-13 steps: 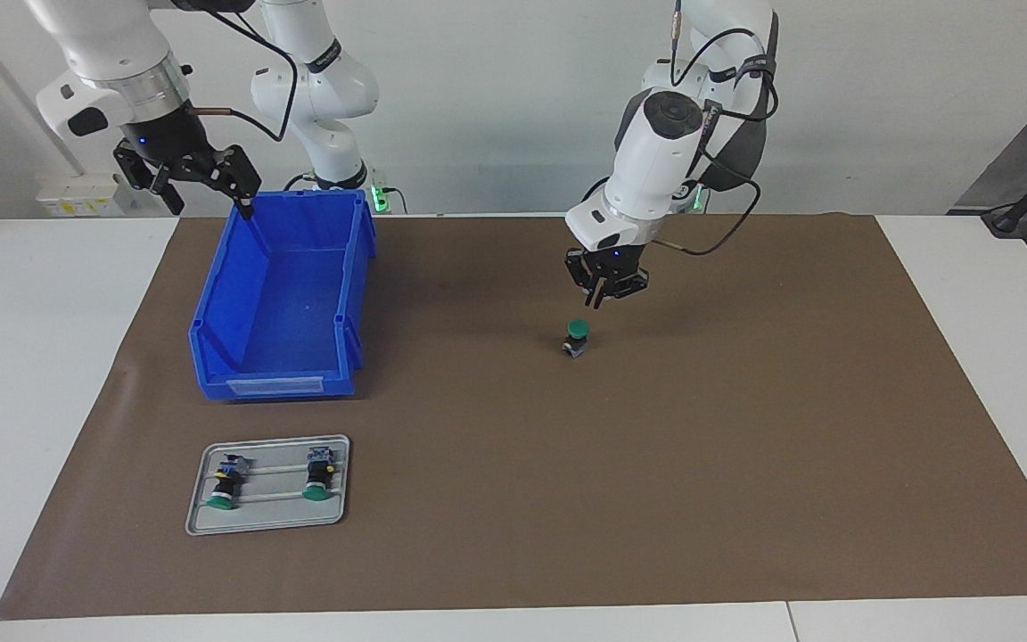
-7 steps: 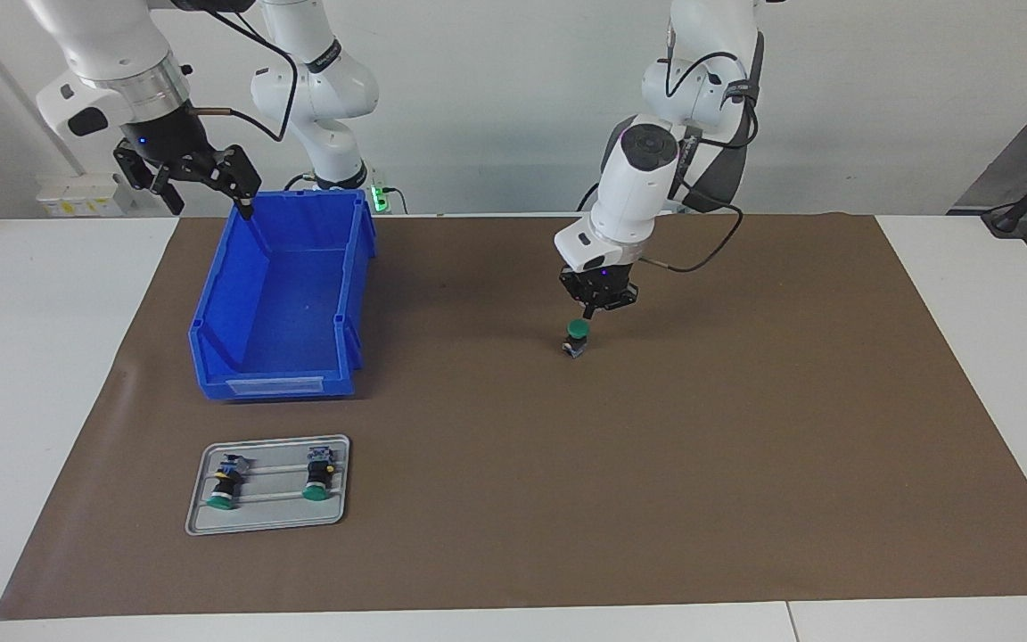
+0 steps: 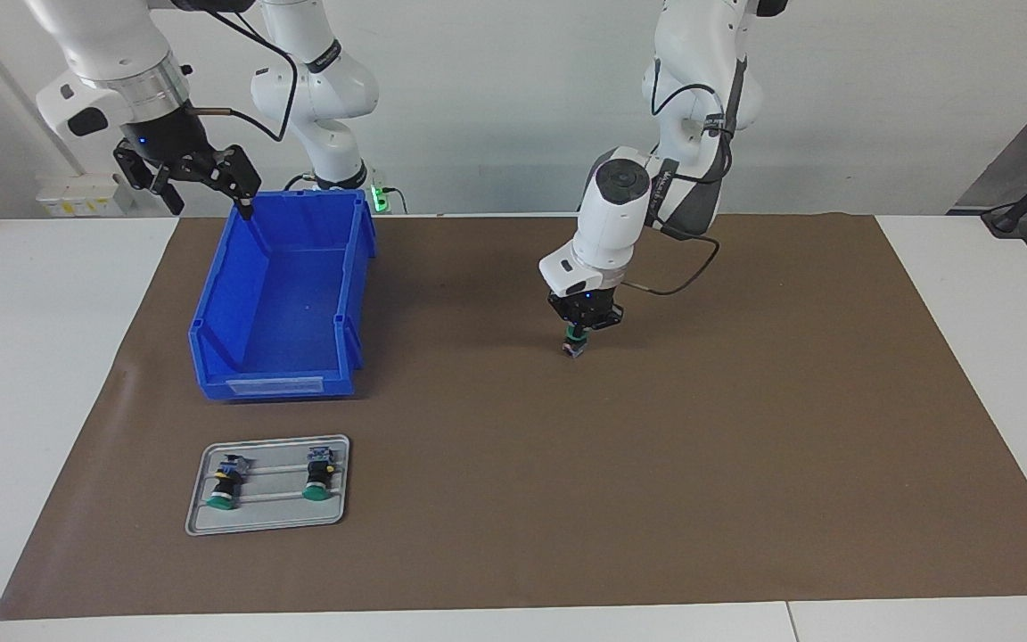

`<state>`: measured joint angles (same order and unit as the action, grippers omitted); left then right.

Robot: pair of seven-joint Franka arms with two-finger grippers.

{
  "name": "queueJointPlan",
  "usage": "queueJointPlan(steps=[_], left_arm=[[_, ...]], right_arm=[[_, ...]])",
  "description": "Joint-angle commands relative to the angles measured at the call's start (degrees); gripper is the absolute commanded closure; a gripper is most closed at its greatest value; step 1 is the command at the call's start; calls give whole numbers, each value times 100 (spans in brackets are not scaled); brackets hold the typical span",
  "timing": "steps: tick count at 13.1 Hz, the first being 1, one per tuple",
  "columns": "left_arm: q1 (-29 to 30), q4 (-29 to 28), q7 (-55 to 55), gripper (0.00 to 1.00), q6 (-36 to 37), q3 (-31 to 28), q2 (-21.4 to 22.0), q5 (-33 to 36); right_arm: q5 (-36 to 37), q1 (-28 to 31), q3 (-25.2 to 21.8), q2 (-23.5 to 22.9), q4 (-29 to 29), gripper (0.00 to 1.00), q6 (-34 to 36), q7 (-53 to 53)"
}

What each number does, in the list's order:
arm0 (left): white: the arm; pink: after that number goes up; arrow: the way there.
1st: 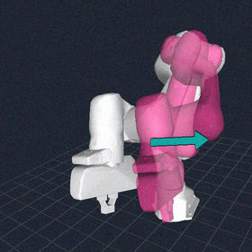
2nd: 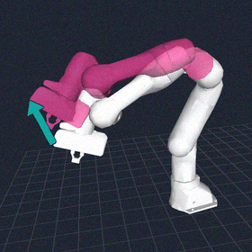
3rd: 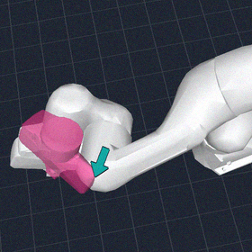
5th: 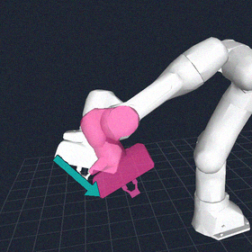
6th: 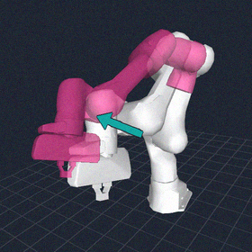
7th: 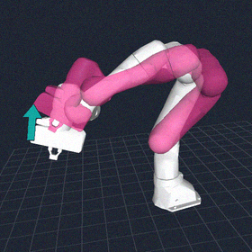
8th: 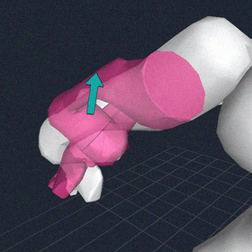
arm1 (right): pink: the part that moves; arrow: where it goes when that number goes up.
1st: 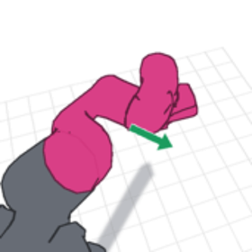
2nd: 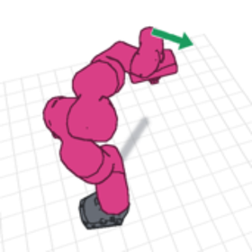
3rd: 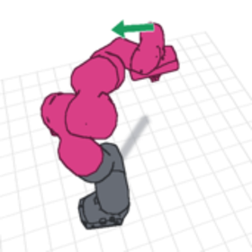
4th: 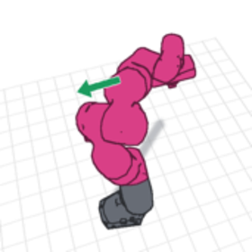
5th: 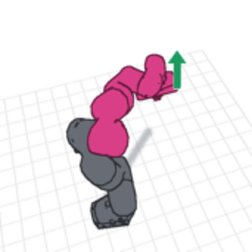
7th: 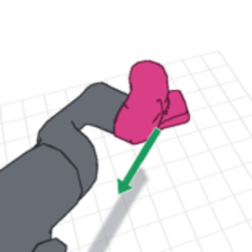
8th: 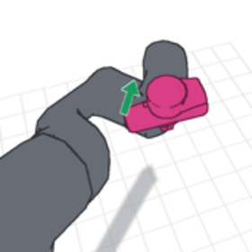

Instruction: Place and press button with both arms

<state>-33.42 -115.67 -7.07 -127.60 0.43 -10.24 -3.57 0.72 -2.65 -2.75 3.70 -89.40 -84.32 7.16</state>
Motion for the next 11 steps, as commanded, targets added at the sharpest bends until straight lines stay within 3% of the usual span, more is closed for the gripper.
queueJointPlan(steps=[1,3,5,7,8,9,11], left_arm=[[-103,183,-119,100,619,-78,3,111],[-77,308,-128,100,1131,-78,406,103],[-7,308,-128,100,1167,-113,680,102],[212,325,-67,49,1080,-140,690,102],[405,325,-6,6,1132,-140,751,111],[598,317,247,0,1167,-131,882,103],[1011,308,504,0,1351,-140,1137,111]], right_arm=[[-107,45,21,122,-140,0,-31,-39],[-107,45,21,122,-140,0,-31,-39],[-107,45,21,122,-140,0,-31,-39],[-107,45,21,122,-140,0,-31,-39],[-107,45,21,122,-140,0,-31,-39],[-107,45,21,122,-140,0,-31,-39],[-107,45,21,122,-140,0,-31,-39]])
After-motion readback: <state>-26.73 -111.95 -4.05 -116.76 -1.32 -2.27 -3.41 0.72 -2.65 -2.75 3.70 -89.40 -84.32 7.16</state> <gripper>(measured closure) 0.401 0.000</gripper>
